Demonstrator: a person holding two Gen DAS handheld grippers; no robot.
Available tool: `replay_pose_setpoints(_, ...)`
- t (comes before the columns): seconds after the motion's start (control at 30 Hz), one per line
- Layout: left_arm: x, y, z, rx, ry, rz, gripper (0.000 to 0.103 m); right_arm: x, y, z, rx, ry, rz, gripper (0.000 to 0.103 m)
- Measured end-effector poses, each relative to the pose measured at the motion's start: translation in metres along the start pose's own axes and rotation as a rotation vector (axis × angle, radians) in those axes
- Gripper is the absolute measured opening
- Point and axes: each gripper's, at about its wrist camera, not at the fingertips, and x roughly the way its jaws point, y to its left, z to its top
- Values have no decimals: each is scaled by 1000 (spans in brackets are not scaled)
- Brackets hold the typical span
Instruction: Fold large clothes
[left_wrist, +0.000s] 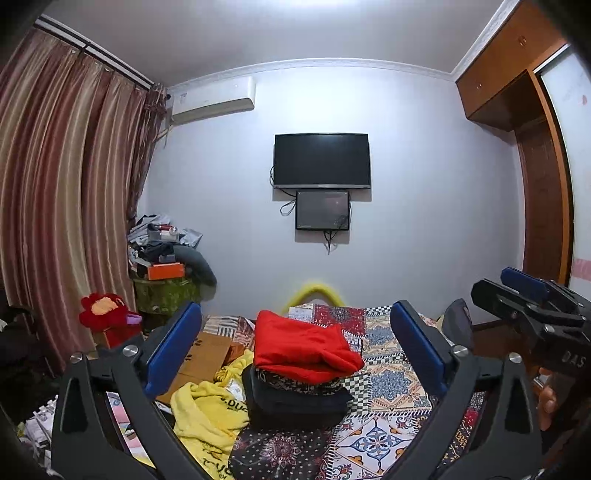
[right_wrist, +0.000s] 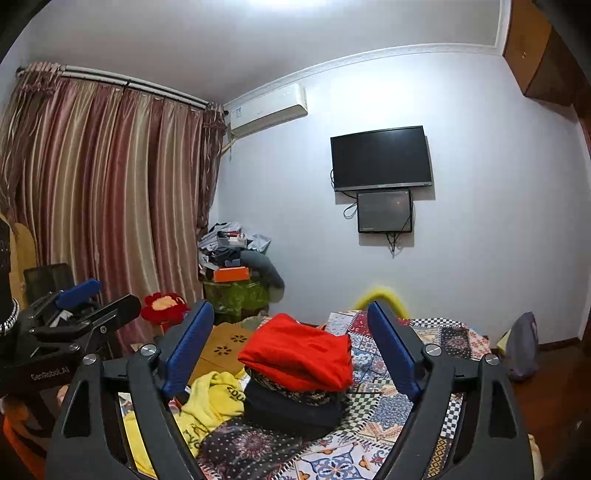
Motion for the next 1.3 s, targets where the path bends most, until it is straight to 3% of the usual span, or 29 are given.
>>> replay_pose_setpoints(0.07,1,-1,-3,-6,11,-7,102,3,1,1,-1,1,-13,102)
replay_pose_setpoints(0.1,2,-1,-4,-5,16,-7,102,-1,0,-2,-1,-5,-18,103)
replay_pose_setpoints(1.3,10,-6,-17,9,47,7,102,-5,-14,-15,42,60,-43,103)
